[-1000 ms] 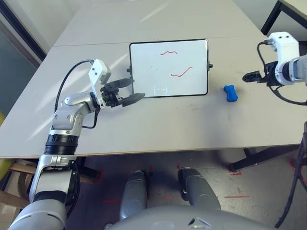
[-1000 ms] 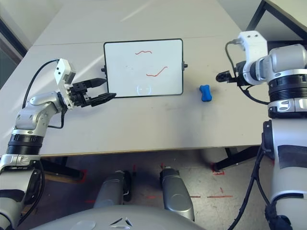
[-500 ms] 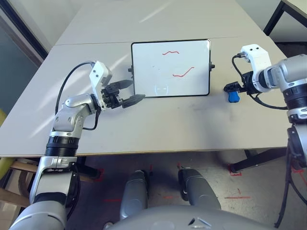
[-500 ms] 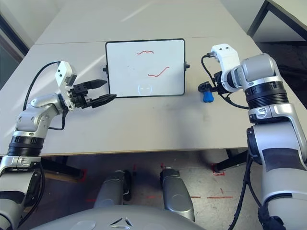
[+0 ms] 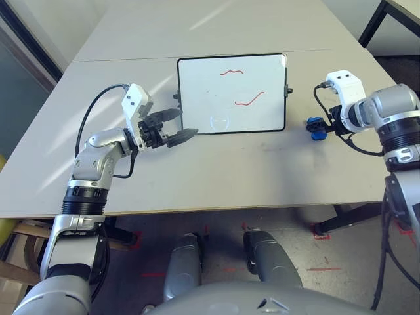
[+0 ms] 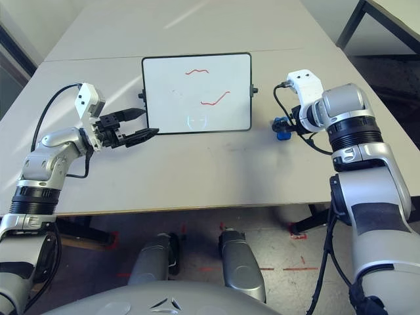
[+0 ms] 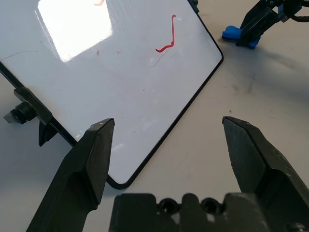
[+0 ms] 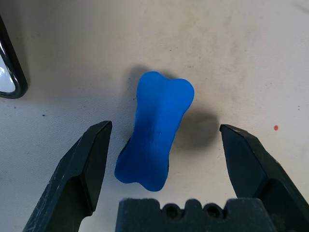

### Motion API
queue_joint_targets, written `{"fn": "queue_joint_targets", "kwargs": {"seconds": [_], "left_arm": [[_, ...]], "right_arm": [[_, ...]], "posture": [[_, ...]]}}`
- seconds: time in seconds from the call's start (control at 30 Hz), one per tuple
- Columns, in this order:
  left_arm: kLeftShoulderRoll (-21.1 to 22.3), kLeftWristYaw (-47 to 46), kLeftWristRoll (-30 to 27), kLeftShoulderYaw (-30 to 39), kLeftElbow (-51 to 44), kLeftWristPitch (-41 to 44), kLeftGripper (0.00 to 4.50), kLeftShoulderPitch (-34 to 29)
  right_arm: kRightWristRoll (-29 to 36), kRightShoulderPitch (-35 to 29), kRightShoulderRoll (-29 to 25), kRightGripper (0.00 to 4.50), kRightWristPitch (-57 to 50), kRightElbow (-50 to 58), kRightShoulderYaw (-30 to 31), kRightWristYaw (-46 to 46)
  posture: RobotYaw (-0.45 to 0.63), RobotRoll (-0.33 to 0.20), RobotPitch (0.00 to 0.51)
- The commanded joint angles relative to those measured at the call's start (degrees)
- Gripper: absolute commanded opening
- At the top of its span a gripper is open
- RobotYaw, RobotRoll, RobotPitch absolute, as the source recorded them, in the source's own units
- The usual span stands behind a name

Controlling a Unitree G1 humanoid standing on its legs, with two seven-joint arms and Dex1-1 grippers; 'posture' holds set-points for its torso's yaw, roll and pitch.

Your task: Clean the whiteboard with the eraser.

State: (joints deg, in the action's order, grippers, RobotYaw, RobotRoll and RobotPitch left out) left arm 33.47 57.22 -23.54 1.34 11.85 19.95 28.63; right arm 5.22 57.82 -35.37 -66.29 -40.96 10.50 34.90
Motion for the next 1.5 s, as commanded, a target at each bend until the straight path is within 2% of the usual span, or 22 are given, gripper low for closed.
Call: {"fn": "queue_joint_targets", "kwargs": {"seconds": [0.03, 0.17, 0.4, 0.47, 0.73, 0.93, 1.03, 1.17, 1.33, 1.5], "left_arm": [[0.4, -0.1, 0.6, 0.4, -0.9, 0.0, 4.5, -0.5], [0.3, -0.3, 0.6, 0.4, -1.1, 0.1, 4.5, -0.5], [0.2, -0.4, 0.7, 0.3, -0.7, -0.1, 4.5, -0.1], [0.2, -0.4, 0.7, 0.3, -0.7, -0.1, 4.5, -0.1], [1.2, -0.7, 0.4, 1.2, -1.9, 0.2, 4.5, 0.1], [2.9, -1.3, 0.2, 3.1, -3.3, 0.0, 4.5, 0.6], [3.7, -1.3, 0.0, 3.6, -4.3, 0.2, 4.5, 0.5], [4.1, -1.4, 0.1, 3.8, -4.7, 0.2, 4.5, 0.5], [4.4, -1.3, 0.7, 3.5, -4.8, -0.4, 4.5, 0.3], [4.2, -1.5, 1.3, 3.0, -4.2, -1.0, 4.5, 0.7]], "right_arm": [[-0.7, -0.1, 0.3, 4.47, -0.2, -0.7, -0.8, -0.6], [-0.6, -1.0, 0.4, 3.59, -0.8, 0.1, -0.6, -0.7], [-0.5, -1.7, 0.8, 0.9, -1.1, 0.4, -0.8, -1.3], [-0.6, -1.8, 0.8, 0.4, -1.0, 0.5, -0.8, -1.4], [-1.4, -1.2, -2.2, 0.39, 1.4, 5.6, 2.0, 2.4], [-3.4, -1.1, -5.8, 0.39, 9.3, 16.4, 5.4, 7.7], [-8.5, -2.0, -8.7, 0.39, 18.5, 24.2, 11.4, 10.5], [-14.9, -2.1, -10.3, 0.39, 26.7, 28.2, 16.2, 12.1], [-22.5, -0.7, -9.8, 0.39, 37.5, 28.2, 20.3, 13.6], [-28.6, 1.2, -7.3, 0.39, 44.7, 23.4, 22.2, 13.6]], "posture": [[-0.18, 0.0, 0.125], [-0.18, 0.0, 0.125], [-0.18, 0.0, 0.124], [-0.18, 0.0, 0.124], [-0.17, 0.0, 0.125], [-0.17, 0.0, 0.123], [-0.17, 0.0, 0.121], [-0.17, 0.0, 0.119], [-0.17, 0.0, 0.115], [-0.17, 0.0, 0.112]]}}
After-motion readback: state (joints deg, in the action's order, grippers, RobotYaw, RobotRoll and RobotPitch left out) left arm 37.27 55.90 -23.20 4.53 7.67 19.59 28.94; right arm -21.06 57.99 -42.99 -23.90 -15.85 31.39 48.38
